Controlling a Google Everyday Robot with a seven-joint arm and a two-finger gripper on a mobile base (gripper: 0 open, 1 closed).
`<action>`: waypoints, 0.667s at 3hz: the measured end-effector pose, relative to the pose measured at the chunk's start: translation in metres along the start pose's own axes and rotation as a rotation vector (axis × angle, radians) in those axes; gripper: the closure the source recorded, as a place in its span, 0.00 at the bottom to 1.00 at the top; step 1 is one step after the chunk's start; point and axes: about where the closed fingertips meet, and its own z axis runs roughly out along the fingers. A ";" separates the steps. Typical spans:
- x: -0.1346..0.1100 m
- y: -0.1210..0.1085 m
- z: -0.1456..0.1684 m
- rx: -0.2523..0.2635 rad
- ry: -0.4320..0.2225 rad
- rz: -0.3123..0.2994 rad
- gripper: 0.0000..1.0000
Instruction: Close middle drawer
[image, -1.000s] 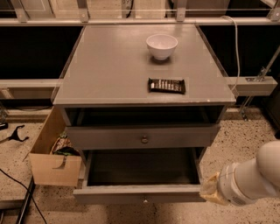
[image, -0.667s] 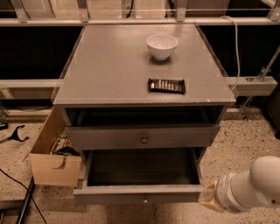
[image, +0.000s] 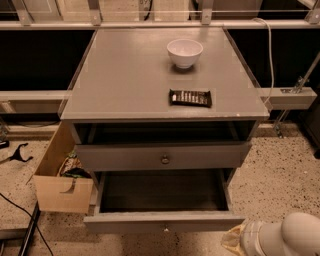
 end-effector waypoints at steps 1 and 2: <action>0.000 0.000 0.000 0.000 0.000 0.000 1.00; 0.000 0.000 0.007 0.013 -0.013 -0.006 1.00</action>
Offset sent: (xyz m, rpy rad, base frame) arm 0.0036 0.0059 -0.0149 0.0141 -0.0458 -0.0058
